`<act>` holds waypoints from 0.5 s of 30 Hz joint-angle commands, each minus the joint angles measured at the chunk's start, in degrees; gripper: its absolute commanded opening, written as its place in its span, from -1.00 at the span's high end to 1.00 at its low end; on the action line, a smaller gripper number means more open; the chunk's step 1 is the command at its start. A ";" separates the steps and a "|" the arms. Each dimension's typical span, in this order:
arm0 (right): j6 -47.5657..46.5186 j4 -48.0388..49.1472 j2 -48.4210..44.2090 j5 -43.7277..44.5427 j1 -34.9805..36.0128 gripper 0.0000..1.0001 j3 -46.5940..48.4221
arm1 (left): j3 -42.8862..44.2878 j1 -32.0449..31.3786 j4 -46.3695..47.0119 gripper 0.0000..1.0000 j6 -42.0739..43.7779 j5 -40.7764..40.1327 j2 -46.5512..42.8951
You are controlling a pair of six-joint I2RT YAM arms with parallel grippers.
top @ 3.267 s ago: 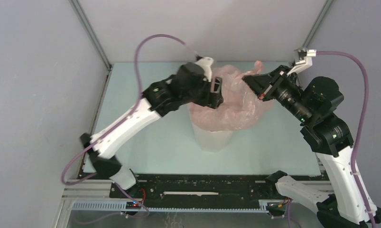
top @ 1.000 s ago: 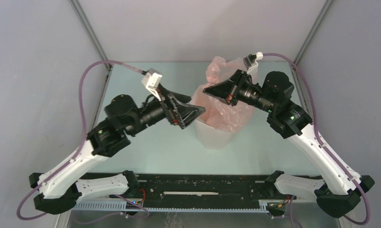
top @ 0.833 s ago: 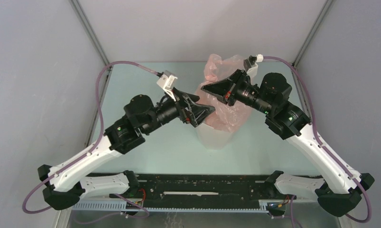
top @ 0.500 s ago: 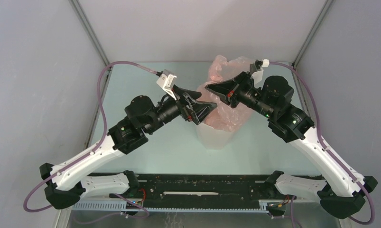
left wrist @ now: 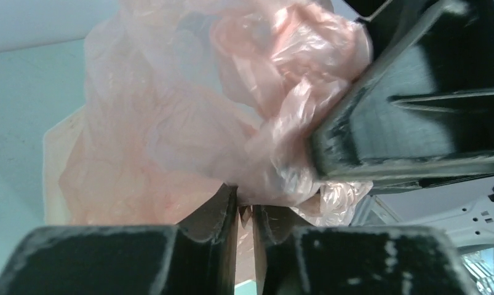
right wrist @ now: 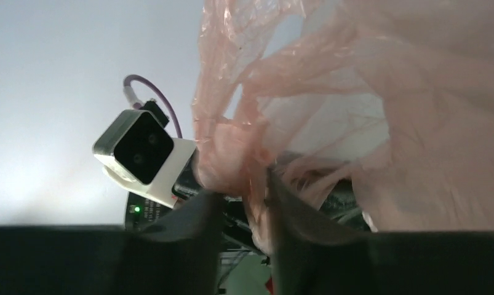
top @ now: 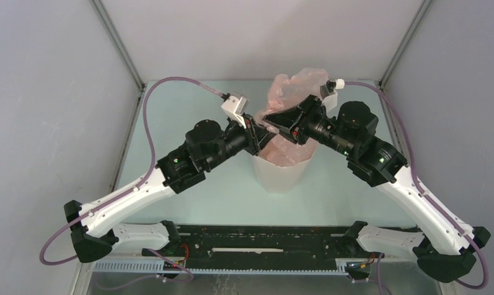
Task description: Put the trash bags into the trash bin
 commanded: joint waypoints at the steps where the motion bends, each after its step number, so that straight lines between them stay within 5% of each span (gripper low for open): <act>1: -6.66 -2.14 -3.65 -0.75 -1.93 -0.02 0.21 | 1.81 -0.03 -1.97 0.78 0.07 -4.58 -3.26; 3: -10.77 -3.93 -4.59 -3.55 -4.17 -0.37 0.22 | 1.37 -0.03 -3.44 0.86 0.03 -6.57 -4.67; 5: -16.94 -5.15 -5.56 -8.52 -6.81 -0.50 0.26 | 1.44 -0.03 -5.53 0.98 -0.24 -9.36 -5.56; 9: -25.94 -8.63 -8.83 -15.04 -10.30 -0.60 0.27 | 0.95 0.84 -7.76 0.99 -2.37 -12.08 -6.98; 15: -38.11 -19.14 -11.25 -10.97 -12.69 -0.52 0.93 | 3.54 1.73 -12.82 0.99 -6.51 -11.64 -5.46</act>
